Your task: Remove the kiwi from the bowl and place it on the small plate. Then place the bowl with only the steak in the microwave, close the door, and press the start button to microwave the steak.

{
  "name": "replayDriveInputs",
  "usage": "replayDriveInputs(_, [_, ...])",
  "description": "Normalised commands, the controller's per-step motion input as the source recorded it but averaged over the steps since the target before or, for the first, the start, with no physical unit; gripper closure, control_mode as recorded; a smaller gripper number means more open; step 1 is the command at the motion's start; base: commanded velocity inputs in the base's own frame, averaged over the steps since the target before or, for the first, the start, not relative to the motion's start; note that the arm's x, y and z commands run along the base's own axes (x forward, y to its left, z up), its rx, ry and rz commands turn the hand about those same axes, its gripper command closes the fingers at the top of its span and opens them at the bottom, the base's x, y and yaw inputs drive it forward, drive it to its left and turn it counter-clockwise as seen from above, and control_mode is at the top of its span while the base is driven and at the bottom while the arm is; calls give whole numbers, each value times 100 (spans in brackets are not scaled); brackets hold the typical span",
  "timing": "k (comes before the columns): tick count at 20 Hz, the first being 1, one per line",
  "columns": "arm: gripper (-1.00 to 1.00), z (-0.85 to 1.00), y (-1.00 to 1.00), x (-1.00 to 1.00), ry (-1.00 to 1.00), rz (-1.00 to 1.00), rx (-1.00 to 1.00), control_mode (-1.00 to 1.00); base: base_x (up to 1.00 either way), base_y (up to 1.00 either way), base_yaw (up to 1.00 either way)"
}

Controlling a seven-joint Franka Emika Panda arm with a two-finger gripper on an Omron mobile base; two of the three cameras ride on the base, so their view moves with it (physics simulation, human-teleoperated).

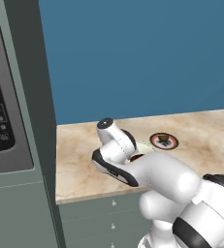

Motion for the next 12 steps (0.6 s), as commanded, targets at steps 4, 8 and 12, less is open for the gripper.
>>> replayDriveInputs(4, [-100,-33,0,0,0,0,-6,-100,0,0,0])
replayDriveInputs(8, [-100,-17,-4,0,0,0,-4,-100,0,0,0])
replayDriveInputs(12, [-100,0,-29,10,0,0,0,-100,0,0,0])
